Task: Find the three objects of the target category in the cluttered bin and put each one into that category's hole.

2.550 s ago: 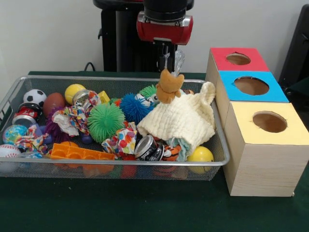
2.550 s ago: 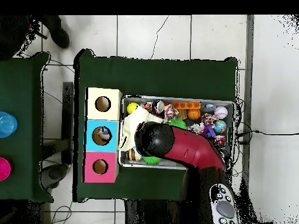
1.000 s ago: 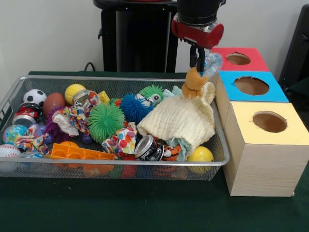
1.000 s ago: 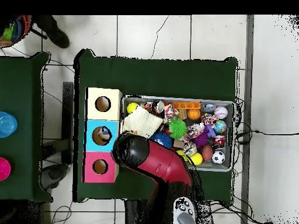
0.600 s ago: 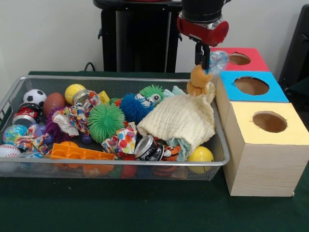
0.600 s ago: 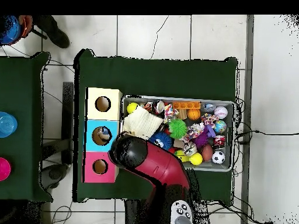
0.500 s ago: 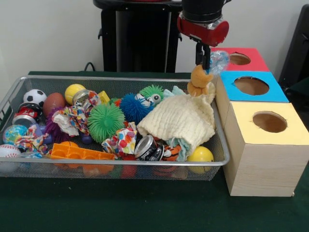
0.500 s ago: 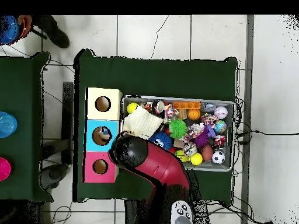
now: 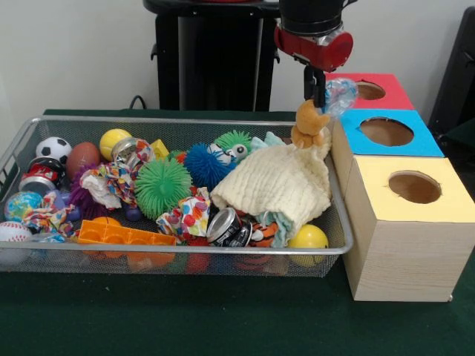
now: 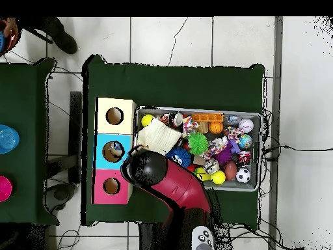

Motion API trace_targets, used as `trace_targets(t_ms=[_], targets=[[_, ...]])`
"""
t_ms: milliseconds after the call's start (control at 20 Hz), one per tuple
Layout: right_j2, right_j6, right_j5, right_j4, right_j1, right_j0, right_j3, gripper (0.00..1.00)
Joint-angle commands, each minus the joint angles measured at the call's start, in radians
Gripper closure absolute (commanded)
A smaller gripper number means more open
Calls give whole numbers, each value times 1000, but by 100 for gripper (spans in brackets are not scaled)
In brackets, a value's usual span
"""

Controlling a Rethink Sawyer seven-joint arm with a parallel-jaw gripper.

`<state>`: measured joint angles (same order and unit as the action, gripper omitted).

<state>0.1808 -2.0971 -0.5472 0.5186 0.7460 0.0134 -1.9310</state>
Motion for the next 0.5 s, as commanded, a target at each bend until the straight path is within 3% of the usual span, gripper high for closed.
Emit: trace_targets(t_ms=[50,500], targets=[[-1,-316,77,75,-29,-16,-51,100],[36,-332,75,95,-37,-72,-37,100]])
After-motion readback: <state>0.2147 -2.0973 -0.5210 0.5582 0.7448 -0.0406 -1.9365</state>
